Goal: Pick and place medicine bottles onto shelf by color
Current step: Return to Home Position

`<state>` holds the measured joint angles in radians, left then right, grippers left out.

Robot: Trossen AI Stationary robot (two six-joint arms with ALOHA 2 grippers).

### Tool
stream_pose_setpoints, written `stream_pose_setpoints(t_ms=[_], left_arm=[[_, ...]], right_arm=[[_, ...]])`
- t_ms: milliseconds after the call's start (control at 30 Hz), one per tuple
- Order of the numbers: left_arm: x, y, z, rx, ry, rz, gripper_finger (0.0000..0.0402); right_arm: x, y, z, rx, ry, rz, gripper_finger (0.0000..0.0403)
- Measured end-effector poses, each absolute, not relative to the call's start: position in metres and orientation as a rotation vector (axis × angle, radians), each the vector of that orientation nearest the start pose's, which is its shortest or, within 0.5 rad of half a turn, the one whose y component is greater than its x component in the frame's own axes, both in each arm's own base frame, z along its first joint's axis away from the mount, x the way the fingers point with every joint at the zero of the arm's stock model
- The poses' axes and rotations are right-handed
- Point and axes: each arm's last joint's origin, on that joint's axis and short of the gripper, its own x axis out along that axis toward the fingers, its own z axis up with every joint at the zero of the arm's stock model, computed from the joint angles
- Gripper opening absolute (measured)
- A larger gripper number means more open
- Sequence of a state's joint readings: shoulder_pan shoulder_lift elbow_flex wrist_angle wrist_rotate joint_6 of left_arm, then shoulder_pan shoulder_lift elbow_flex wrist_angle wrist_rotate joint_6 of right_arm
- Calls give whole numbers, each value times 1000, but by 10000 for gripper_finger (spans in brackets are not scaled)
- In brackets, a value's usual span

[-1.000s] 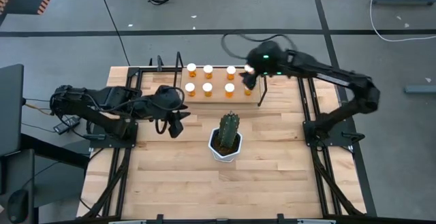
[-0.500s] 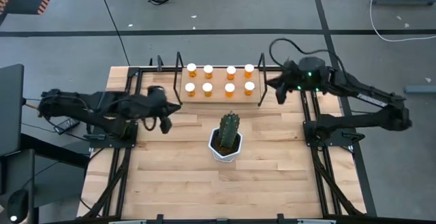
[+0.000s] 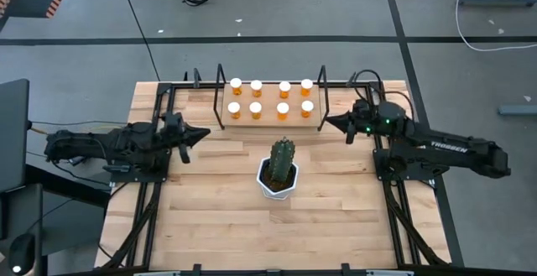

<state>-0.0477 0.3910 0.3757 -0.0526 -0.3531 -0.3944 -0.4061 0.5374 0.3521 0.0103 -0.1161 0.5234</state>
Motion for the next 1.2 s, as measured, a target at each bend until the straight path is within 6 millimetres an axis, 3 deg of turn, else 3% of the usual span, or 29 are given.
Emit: stream_pose_setpoints(t_ms=[367,500,800,1000,1200], left_arm=[[97,6,193,-344,-100,301,1],[95,6,174,-377,-128,291,0],[96,5,173,-337,-121,257,0],[97,4,172,-369,-102,209,0],[97,4,171,-286,-86,226,11]], right_arm=[[116,-53,168,564,-98,-275,7],[116,-54,169,522,-98,-275,7],[115,-54,171,482,-82,-158,7],[120,-41,172,491,-52,-31,7],[126,-23,166,469,1,-60,7]])
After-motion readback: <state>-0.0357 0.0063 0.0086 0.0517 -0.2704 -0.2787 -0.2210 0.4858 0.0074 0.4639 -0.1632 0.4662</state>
